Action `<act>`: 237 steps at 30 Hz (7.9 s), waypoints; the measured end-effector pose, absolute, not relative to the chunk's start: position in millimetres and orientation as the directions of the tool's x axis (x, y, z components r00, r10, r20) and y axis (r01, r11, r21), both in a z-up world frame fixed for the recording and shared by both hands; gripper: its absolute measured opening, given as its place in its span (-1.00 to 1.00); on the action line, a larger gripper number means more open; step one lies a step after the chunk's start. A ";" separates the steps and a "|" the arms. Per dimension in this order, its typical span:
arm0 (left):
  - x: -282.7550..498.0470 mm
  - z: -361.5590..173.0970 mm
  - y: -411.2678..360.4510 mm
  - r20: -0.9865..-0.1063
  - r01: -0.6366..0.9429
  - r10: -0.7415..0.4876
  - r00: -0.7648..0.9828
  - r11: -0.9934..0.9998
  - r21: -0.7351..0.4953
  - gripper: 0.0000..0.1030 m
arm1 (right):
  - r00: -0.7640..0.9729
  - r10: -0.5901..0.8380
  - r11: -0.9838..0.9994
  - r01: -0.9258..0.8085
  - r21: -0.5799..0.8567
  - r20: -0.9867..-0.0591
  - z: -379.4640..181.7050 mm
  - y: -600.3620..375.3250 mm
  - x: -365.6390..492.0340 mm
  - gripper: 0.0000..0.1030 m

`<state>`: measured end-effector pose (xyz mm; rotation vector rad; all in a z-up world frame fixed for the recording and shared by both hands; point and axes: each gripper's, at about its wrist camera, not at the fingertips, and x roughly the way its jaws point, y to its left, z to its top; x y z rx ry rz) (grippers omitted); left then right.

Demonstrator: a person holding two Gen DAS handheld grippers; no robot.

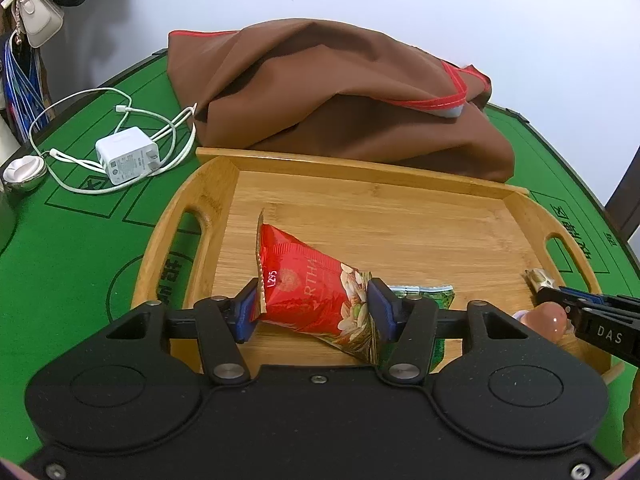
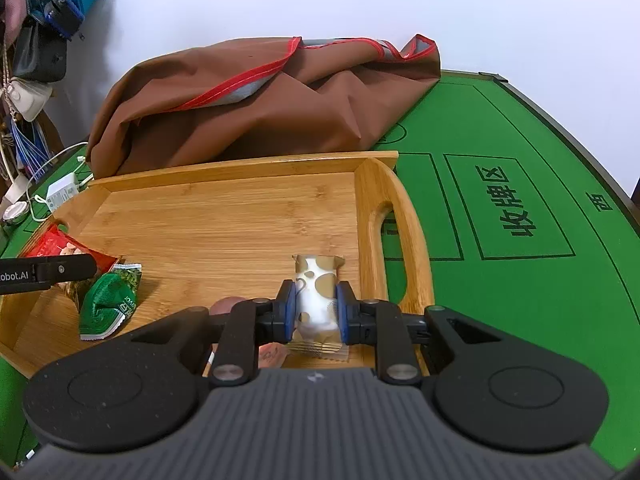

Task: Organize snacks
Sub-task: 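Carry the red nut bag and biscuit bar with both grippers over the tray, then release the nut bag and biscuit bar onto the tray from both grippers, then move both grippers back toward the remaining snack pile, then grasp the white candy packet with the left gripper while the right gripper grasps the red biscuit packet, then carry the white candy packet and red biscuit packet with both grippers over the tray, then lower both packets onto the tray and open both grippers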

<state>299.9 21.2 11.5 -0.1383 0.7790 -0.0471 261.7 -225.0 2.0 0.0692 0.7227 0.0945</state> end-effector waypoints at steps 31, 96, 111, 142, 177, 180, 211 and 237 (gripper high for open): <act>235.6 45.4 17.4 -0.616 0.066 -0.102 0.781 0.995 -0.081 0.99 | 0.814 0.182 0.983 -0.167 0.078 -0.552 33.0 -217.0 210.3 0.60; 48.0 1.4 -16.7 -0.622 0.305 -0.273 0.734 0.951 -0.058 0.05 | 0.783 0.232 0.947 -0.318 -0.051 -0.578 -10.6 -209.0 30.9 0.65; 58.4 -5.9 -21.9 -0.650 0.285 -0.246 0.720 0.957 -0.047 -0.24 | 0.772 0.214 0.960 -0.279 -0.017 -0.599 -15.3 -211.8 36.5 0.00; 65.2 15.3 -12.9 -0.630 0.245 -0.239 0.739 0.966 -0.079 -0.41 | 0.787 0.127 0.987 -0.162 -0.004 -0.604 -3.4 -224.2 48.7 -0.26; 263.2 76.4 29.8 -0.653 0.065 -0.182 0.735 0.978 -0.199 -0.41 | 0.677 0.230 0.965 -0.066 0.254 -0.699 54.5 -231.0 253.2 -0.26; 286.5 74.2 25.1 -0.666 0.055 -0.196 0.719 0.972 -0.226 -0.41 | 0.668 0.216 0.968 -0.049 0.248 -0.712 51.8 -225.3 272.8 -0.26; 366.2 17.2 -39.0 -0.726 0.070 -0.197 0.659 0.977 -0.202 -0.41 | 0.726 0.205 0.978 -0.128 0.164 -0.657 1.4 -201.5 320.3 -0.25; 366.8 6.8 -39.6 -0.731 0.061 -0.179 0.658 0.981 -0.185 -0.40 | 0.733 0.170 0.985 -0.133 0.107 -0.658 -0.7 -193.1 320.4 -0.25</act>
